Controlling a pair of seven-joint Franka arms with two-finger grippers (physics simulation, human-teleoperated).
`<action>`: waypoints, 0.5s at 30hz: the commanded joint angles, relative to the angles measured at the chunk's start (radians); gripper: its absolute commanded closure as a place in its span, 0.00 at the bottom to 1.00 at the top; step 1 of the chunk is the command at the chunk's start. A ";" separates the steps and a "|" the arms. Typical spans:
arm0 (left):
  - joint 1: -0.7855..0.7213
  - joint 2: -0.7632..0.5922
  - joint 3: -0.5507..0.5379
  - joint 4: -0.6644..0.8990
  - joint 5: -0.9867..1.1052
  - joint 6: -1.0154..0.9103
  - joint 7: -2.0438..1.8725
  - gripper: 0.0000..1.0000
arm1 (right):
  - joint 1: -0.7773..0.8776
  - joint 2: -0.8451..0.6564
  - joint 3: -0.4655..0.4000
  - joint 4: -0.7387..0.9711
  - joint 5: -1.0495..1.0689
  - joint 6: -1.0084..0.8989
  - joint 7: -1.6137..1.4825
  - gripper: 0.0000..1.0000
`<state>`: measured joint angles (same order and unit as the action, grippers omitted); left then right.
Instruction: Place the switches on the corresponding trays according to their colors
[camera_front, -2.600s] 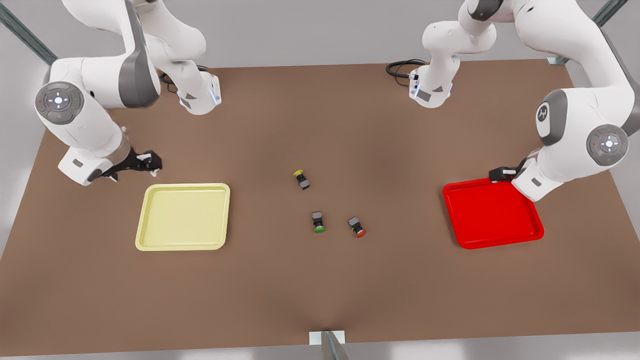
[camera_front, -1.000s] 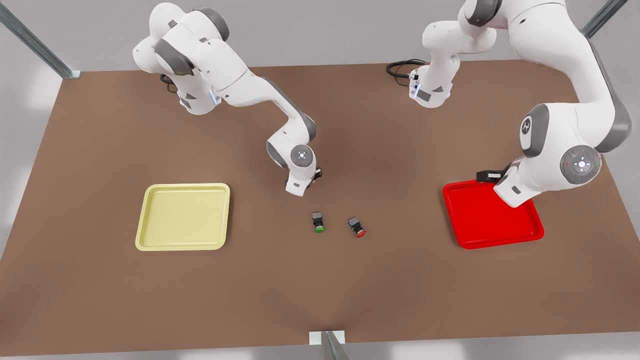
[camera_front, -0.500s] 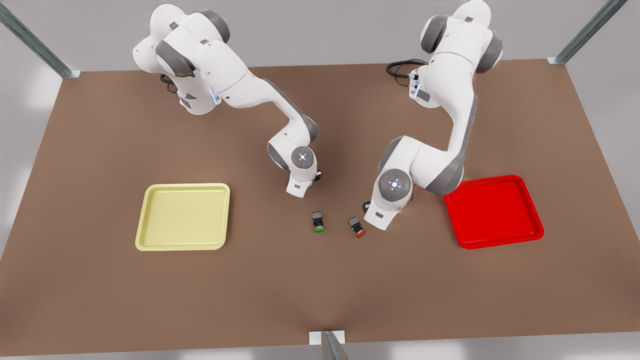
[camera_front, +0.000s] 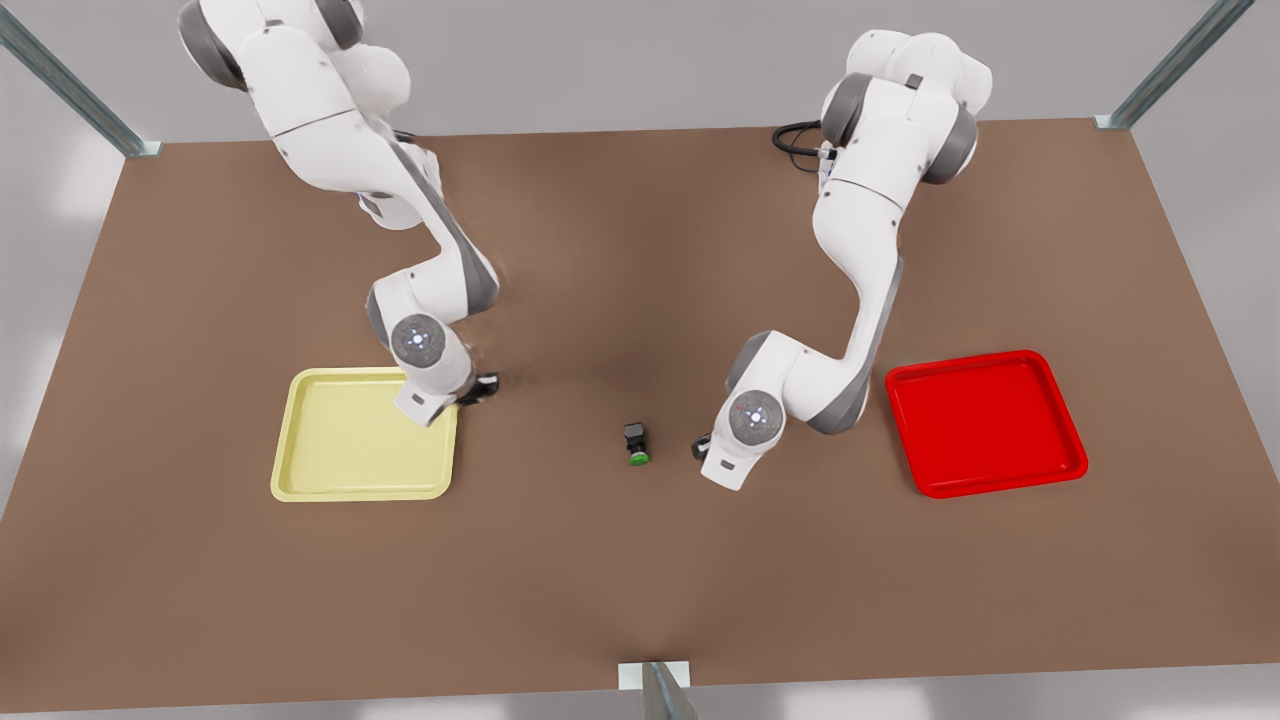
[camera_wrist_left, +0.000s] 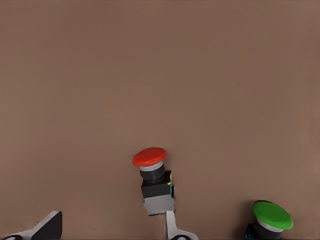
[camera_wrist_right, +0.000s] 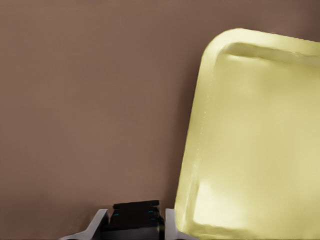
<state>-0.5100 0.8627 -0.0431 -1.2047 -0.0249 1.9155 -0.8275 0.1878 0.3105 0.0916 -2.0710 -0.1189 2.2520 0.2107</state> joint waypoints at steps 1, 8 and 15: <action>-0.004 0.007 0.000 0.002 -0.064 0.025 -0.021 0.00 | -0.051 0.001 0.003 0.000 -0.047 -0.003 -0.037 0.52; -0.004 0.048 0.003 -0.003 -0.150 0.186 -0.012 0.00 | -0.301 0.081 0.085 0.052 -0.188 0.000 -0.168 0.00; 0.015 -0.010 0.005 -0.136 -0.139 0.266 -0.008 0.00 | -0.301 0.052 0.184 0.184 -0.174 -0.237 -0.159 0.00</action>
<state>-0.4991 0.8515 -0.0370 -1.3457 -0.1578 2.1704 -0.8197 -0.1003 0.3622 0.3106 -1.7281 -0.2406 1.8069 0.0929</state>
